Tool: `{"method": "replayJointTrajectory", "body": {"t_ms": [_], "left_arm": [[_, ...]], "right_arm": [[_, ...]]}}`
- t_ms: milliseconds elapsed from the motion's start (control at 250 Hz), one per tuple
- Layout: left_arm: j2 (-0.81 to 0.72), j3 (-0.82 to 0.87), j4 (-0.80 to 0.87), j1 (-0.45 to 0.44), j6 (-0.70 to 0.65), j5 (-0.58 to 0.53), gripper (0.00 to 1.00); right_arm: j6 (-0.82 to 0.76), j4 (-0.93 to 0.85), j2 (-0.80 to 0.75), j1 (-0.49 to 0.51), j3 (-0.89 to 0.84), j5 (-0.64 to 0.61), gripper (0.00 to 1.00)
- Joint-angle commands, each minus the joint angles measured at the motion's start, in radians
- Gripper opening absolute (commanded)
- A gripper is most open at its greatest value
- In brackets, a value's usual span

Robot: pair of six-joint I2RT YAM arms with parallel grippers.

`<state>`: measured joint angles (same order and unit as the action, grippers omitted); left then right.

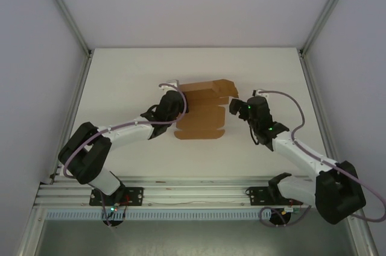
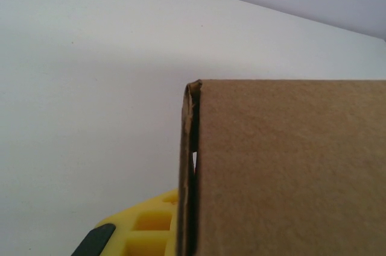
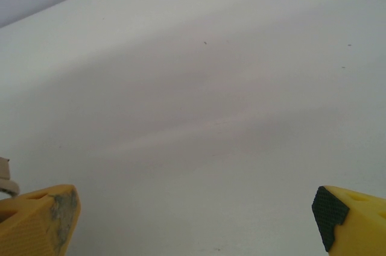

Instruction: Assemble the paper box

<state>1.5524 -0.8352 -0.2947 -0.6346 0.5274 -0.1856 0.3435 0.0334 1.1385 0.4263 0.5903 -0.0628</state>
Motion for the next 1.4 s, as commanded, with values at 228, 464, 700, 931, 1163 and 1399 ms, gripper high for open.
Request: {"method": "replayJointTrajectory", "body": {"t_ms": [228, 464, 700, 931, 1163, 1399], "left_arm": [[-0.001, -0.033, 0.005, 0.004, 0.019, 0.031, 0.00], [0.007, -0.037, -0.014, 0.004, 0.064, 0.034, 0.00], [0.011, -0.035, -0.043, 0.004, 0.064, 0.021, 0.00], [-0.006, -0.007, -0.090, 0.004, 0.052, 0.039, 0.00], [-0.011, -0.002, -0.088, 0.004, 0.045, 0.029, 0.00], [-0.021, 0.007, -0.078, 0.009, 0.048, 0.012, 0.00]], "right_arm": [[0.006, 0.152, 0.029, -0.002, 0.021, 0.134, 1.00], [0.082, 0.172, 0.042, -0.003, 0.030, 0.340, 1.00], [0.217, 0.272, 0.150, -0.003, 0.061, 0.557, 0.84], [0.252, 0.306, 0.217, -0.002, 0.085, 0.566, 0.43], [0.265, 0.313, 0.234, -0.002, 0.092, 0.574, 0.22], [0.236, 0.231, 0.166, -0.003, 0.082, 0.517, 0.31]]}}
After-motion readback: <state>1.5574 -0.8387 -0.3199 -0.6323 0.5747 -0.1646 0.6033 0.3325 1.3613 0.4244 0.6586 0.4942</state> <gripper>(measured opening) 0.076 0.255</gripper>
